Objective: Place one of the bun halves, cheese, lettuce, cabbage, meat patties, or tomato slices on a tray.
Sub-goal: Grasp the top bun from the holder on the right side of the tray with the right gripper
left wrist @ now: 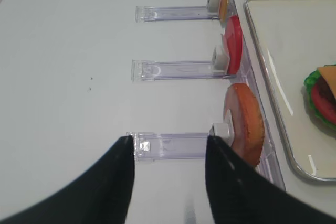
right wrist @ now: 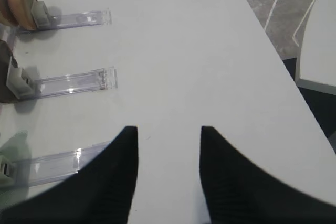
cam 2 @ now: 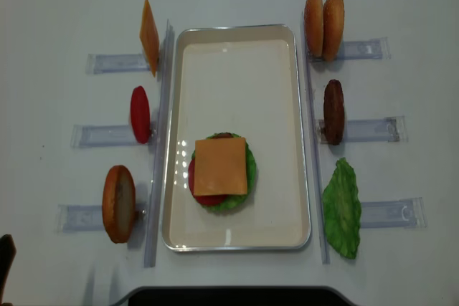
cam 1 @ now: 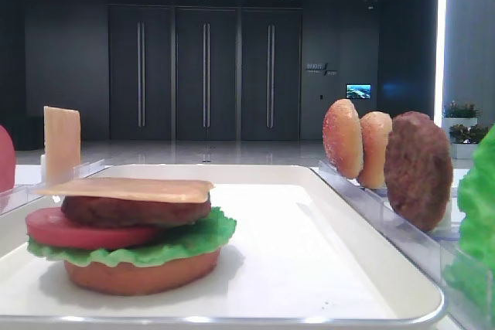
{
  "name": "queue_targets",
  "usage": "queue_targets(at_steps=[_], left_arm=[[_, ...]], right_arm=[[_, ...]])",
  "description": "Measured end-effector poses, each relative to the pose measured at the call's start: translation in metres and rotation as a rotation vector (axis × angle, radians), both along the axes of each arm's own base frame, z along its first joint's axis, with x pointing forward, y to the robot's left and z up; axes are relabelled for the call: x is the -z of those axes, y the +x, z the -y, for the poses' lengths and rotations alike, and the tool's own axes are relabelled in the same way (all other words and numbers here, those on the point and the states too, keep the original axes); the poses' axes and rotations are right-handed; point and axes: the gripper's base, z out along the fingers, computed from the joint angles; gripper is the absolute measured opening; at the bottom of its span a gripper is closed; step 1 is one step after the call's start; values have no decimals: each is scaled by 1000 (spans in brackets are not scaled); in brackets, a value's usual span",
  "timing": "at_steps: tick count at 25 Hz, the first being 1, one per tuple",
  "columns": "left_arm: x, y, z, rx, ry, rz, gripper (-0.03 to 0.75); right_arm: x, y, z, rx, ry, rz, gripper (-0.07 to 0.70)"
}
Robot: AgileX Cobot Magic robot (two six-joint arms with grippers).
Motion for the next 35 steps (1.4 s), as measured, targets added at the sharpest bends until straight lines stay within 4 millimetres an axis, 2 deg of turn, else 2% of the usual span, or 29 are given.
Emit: queue_targets(at_steps=[18,22,28,35], left_arm=[[0,0,0,0,0,0,345],[0,0,0,0,0,0,345],[0,0,0,0,0,0,345],[0,0,0,0,-1,1,345]], right_arm=[[0,0,0,0,1,1,274],[-7,4,0,-1,1,-11,274],[-26,39,-1,-25,29,-150,274],[-57,108,-10,-140,133,-302,274]])
